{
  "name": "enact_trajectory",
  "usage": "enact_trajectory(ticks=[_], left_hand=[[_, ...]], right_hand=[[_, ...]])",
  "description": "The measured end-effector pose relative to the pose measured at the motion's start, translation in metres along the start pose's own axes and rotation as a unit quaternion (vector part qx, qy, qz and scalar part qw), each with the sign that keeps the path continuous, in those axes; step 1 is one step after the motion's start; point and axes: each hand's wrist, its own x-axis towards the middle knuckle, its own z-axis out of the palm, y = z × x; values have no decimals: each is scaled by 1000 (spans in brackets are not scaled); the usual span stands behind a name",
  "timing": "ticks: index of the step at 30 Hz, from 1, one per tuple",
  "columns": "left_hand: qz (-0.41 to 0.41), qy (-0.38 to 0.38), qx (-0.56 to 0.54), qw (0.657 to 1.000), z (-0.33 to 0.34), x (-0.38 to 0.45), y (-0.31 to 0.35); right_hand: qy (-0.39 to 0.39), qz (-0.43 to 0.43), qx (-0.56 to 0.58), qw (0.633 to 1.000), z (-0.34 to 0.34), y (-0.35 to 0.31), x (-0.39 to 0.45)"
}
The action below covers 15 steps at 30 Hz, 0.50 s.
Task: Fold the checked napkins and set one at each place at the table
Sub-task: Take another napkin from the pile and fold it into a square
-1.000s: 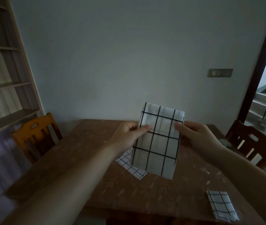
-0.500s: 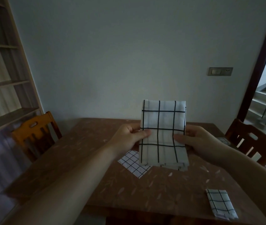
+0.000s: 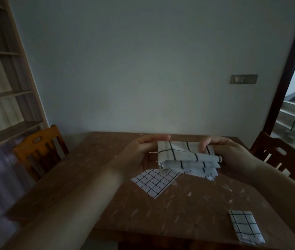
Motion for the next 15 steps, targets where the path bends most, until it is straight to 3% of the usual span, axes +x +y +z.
enact_trajectory(ticks=[2,5,9,12,15], left_hand=[[-72,-12,-11,997,1,-1,1],[-139,-20,70,988,5,-5,0],[-71,30,174,982,8,-4,-4],[-30,-2,294,955,2,-3,-4],[-21,-66,357,932,8,-3,-3]], right_hand=[[18,-34,-52,998,-1,-1,0],[35,-73,-112,990,-1,-4,0],[8,-54,-178,983,-10,-3,-4],[-3,-46,-177,983,-14,-4,-9],[36,-91,-397,913,8,-3,-5]])
